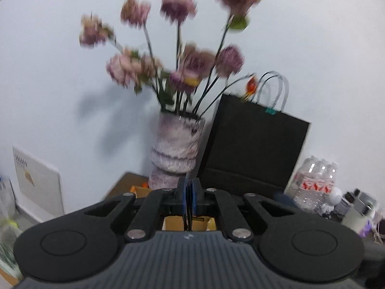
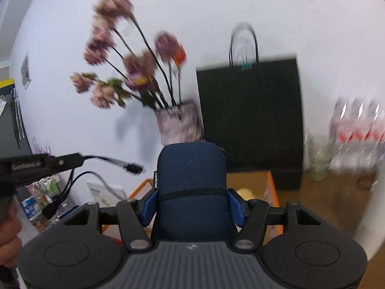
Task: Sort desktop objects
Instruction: 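Carry the navy blue case into the cardboard box and open the right tool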
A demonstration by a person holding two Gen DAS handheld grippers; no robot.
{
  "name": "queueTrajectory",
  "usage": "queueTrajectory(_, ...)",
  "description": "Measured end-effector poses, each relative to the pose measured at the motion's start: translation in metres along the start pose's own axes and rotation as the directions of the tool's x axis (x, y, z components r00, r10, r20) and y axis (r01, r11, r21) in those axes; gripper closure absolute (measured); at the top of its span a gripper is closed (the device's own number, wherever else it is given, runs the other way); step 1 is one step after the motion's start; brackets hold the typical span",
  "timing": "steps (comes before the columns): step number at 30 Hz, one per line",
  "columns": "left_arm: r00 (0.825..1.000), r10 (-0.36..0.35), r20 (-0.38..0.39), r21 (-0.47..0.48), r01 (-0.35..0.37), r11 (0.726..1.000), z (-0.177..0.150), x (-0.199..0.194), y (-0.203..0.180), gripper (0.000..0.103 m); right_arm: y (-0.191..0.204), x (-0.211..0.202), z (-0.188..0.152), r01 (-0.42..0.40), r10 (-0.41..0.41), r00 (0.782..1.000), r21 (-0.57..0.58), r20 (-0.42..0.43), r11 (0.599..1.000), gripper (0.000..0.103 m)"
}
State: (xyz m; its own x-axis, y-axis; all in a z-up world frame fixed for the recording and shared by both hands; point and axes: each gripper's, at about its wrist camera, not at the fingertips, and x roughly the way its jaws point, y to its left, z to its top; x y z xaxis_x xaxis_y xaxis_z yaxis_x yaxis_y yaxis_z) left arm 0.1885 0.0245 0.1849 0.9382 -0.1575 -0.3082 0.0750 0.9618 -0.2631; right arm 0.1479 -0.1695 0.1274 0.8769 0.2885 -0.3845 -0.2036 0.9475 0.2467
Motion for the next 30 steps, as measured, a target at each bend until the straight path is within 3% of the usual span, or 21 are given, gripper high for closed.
queueTrajectory(3, 0.999, 0.000, -0.051, -0.054, -0.003, 0.999, -0.009, 0.047, 0.003, 0.097, -0.010, 0.049, -0.001, 0.030, -0.027, 0.996, 0.031, -0.091, 0.999, 0.044)
queueTrajectory(5, 0.997, 0.025, -0.070, -0.031, -0.027, 0.999, -0.025, 0.079, 0.000, 0.097, -0.013, 0.076, -0.008, 0.085, -0.083, 0.990, 0.012, -0.116, 0.996, 0.044)
queueTrajectory(7, 0.985, 0.073, -0.157, 0.009, -0.072, 0.997, -0.043, 0.114, -0.002, 0.097, -0.013, 0.103, -0.017, 0.142, -0.145, 0.978, -0.028, -0.148, 0.989, 0.044)
queueTrajectory(9, 0.975, 0.103, -0.197, 0.022, -0.100, 0.995, -0.057, 0.133, 0.003, 0.097, -0.013, 0.130, -0.025, 0.162, -0.167, 0.962, -0.039, -0.217, 0.986, 0.044)
queueTrajectory(11, 0.972, 0.099, -0.215, -0.022, -0.106, 0.994, -0.065, 0.143, 0.012, 0.085, -0.013, 0.146, -0.032, 0.153, -0.155, 0.952, -0.028, -0.266, 0.988, 0.043)
queueTrajectory(12, 0.964, 0.093, -0.249, -0.044, -0.107, 0.993, -0.066, 0.150, 0.018, 0.065, -0.010, 0.154, -0.036, 0.141, -0.146, 0.947, -0.039, -0.286, 0.989, 0.042)
queueTrajectory(13, 0.960, 0.078, -0.270, -0.064, -0.099, 0.993, -0.066, 0.152, 0.024, 0.052, -0.008, 0.159, -0.040, 0.138, -0.146, 0.945, -0.046, -0.293, 0.989, 0.041)
queueTrajectory(14, 0.961, 0.050, -0.273, -0.096, -0.079, 0.992, -0.066, 0.151, 0.030, 0.050, -0.002, 0.163, -0.046, 0.141, -0.150, 0.953, -0.054, -0.262, 0.989, 0.039)
queueTrajectory(17, 0.957, -0.013, -0.289, -0.147, -0.031, 0.989, -0.059, 0.147, 0.044, 0.042, -0.006, 0.161, -0.050, 0.132, -0.130, 0.968, -0.005, -0.217, 0.991, 0.037)
queueTrajectory(19, 0.965, -0.018, -0.262, -0.155, -0.023, 0.988, -0.048, 0.135, 0.051, 0.024, -0.017, 0.157, -0.049, 0.099, -0.078, 0.971, 0.083, -0.225, 0.992, 0.035)
queueTrajectory(20, 0.970, -0.014, -0.244, -0.149, -0.024, 0.988, -0.042, 0.129, 0.051, 0.021, -0.022, 0.153, -0.045, 0.086, -0.056, 0.970, 0.115, -0.236, 0.990, 0.035)
queueTrajectory(23, 0.979, 0.022, -0.204, -0.088, -0.040, 0.995, -0.028, 0.112, 0.048, 0.011, -0.040, 0.127, -0.027, 0.024, 0.014, 0.985, 0.212, -0.174, 0.977, 0.018)
queueTrajectory(25, 0.979, 0.060, -0.196, -0.065, -0.074, 0.995, -0.022, 0.104, 0.042, 0.008, -0.054, 0.105, -0.018, 0.021, 0.009, 0.994, 0.280, -0.106, 0.960, 0.016)
queueTrajectory(30, 0.983, 0.060, -0.175, -0.028, -0.066, 0.997, -0.018, 0.075, 0.026, 0.000, -0.063, 0.066, -0.001, 0.059, -0.037, 0.996, 0.284, -0.083, 0.957, 0.015)
